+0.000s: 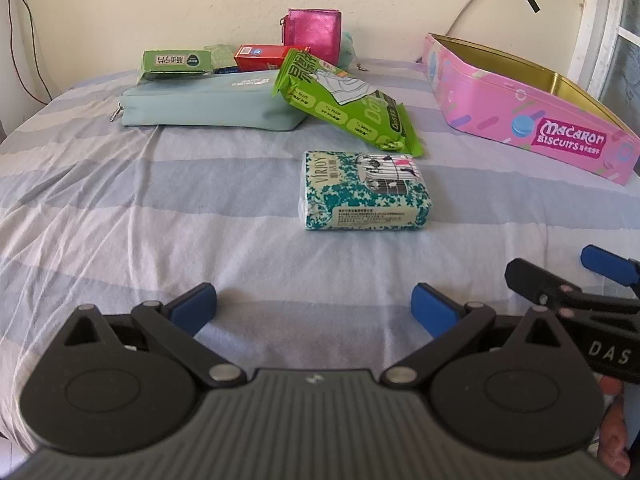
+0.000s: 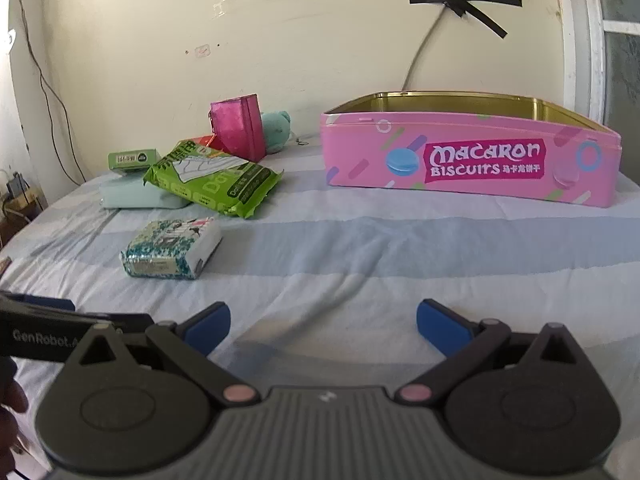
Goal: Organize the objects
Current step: 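Move the left gripper toward the teal-and-white tissue pack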
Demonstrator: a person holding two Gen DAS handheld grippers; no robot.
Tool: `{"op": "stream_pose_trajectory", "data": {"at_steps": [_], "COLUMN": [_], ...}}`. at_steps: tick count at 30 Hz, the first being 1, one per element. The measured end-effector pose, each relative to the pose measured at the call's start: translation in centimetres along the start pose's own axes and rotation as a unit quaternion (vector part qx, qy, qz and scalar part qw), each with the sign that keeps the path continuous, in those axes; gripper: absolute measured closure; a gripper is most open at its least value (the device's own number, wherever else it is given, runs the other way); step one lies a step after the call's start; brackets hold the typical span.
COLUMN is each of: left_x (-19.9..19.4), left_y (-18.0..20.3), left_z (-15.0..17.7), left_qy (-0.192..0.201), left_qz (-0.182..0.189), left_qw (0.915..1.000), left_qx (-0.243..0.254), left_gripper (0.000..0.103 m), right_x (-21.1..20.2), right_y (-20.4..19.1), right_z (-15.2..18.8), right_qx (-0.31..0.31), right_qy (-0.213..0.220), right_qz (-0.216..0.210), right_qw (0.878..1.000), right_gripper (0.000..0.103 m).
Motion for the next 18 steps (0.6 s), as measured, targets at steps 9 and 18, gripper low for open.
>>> {"op": "stream_pose_trajectory", "data": {"at_steps": [9, 18], "left_x": [0.1, 0.4], "left_y": [-0.4, -2.7], "left_z": [-0.1, -0.6], "left_qy": [-0.001, 0.0], "left_qz": [-0.006, -0.026], "left_qw": [1.0, 0.9991], "left_qx": [-0.006, -0.032], "left_gripper": [0.0, 0.0], "right_x": [0.3, -0.2], "right_y": [-0.4, -0.8], "right_z": [0.3, 0.0], "right_qx": [-0.022, -0.03], "right_qy": [-0.003, 0.02], "right_qz": [0.013, 0.03], "right_qw": [1.0, 0.999], "right_gripper": [0.0, 0.0]}}
Point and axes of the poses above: each gripper's, at about its wrist camera, not at the fingertips, and x roughly the way its jaws point, y to its right, z to its underside, the point moved 2 cm from there along x, roughly the way its jaws point, and after that the axes turned 13 degrees about -z, right-handed, at the moved point
